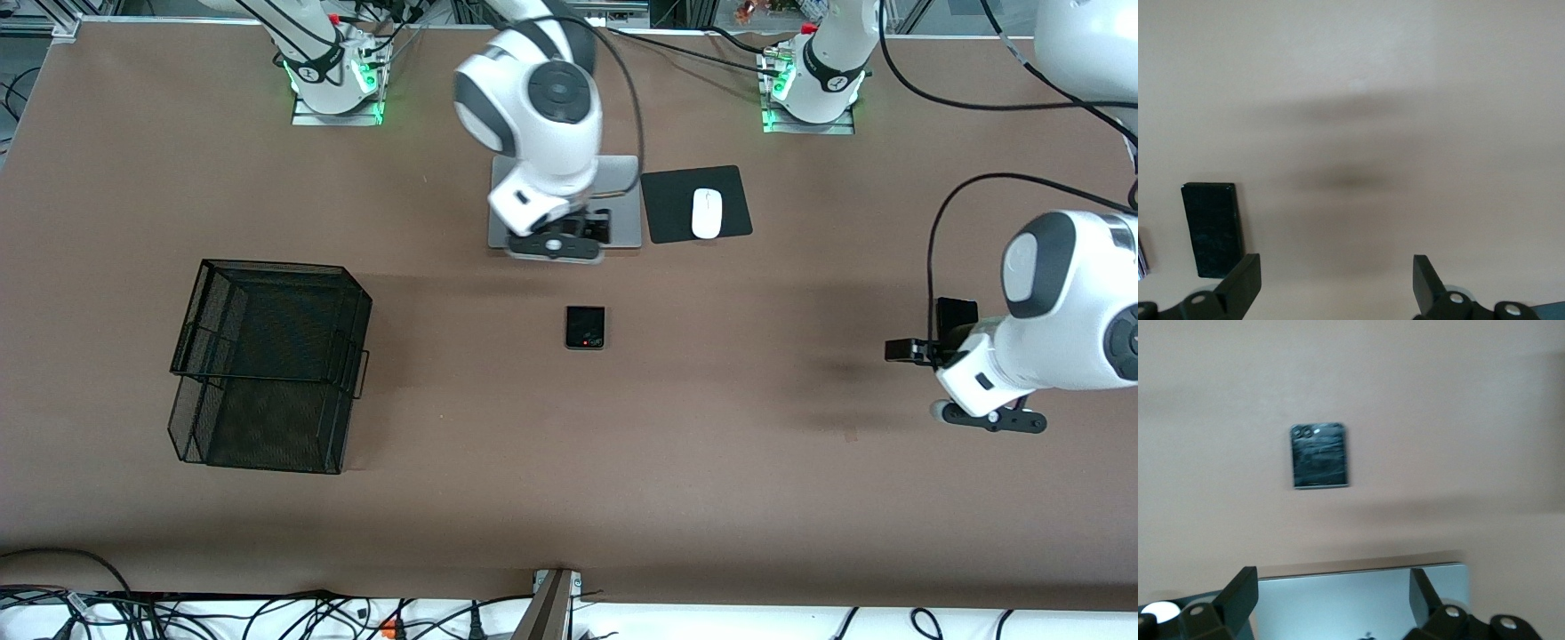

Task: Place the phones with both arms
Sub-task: 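Grasp the flip phone with the right gripper while the left gripper withdraws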

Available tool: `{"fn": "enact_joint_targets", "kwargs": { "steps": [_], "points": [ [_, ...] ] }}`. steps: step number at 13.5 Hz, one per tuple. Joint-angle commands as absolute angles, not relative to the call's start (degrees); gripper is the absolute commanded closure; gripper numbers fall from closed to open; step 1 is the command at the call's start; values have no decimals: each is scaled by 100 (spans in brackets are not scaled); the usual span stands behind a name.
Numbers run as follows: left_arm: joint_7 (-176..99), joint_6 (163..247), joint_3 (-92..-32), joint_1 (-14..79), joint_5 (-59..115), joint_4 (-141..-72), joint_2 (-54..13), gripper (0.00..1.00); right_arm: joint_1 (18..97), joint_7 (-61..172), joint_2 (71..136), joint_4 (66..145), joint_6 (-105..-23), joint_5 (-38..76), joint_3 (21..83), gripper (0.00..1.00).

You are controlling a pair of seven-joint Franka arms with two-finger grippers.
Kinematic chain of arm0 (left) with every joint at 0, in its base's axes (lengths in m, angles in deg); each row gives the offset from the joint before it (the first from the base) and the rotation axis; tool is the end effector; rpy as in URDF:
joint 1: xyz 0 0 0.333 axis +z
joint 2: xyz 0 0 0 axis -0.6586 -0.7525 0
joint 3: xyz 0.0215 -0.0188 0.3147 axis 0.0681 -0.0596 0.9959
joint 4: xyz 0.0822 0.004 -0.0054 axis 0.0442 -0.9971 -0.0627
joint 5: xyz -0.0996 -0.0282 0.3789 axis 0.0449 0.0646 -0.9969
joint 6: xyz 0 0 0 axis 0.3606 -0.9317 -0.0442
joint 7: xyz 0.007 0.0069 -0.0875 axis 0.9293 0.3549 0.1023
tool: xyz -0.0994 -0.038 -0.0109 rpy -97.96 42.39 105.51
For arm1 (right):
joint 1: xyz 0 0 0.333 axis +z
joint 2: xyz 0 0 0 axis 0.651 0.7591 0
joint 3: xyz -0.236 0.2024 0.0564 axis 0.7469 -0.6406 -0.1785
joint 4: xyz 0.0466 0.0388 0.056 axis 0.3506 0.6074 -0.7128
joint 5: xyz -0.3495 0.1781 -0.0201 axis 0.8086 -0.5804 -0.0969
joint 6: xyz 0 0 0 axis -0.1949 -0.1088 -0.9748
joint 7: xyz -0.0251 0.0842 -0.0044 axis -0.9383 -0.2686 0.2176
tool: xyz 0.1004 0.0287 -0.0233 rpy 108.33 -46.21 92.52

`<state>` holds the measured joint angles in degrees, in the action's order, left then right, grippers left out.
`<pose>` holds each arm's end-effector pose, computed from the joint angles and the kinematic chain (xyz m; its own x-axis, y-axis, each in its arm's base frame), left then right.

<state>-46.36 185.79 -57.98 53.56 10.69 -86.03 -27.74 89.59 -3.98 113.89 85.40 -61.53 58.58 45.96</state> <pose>0.6854 0.0227 0.3655 0.9697 -0.0706 -0.2340 -0.0700 -0.9975 0.0107 0.4714 0.5443 0.3689 0.9968 -0.0730 0.0327 -0.0737 -0.9971 0.0202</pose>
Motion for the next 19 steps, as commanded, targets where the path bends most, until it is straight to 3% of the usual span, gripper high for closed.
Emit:
{"fn": "enact_joint_targets", "kwargs": {
  "steps": [1,5,10,19],
  "points": [
    [-4769,18525,-5870,5577,993,-8567,-2926,0,9168,-590,11969,8213,-6495,5891,4669,0],
    [-4866,18551,-5852,5631,984,-8567,-2988,0,9203,-572,12506,8256,-7277,5899,4686,0],
    [-4875,18560,-5843,5789,984,-8585,-3041,0,9072,-458,12699,8537,-7832,5917,4730,0],
    [-4875,18560,-5843,5798,984,-8620,-3058,0,8949,-493,13139,8529,-8465,6154,4748,0]
  ]
}}
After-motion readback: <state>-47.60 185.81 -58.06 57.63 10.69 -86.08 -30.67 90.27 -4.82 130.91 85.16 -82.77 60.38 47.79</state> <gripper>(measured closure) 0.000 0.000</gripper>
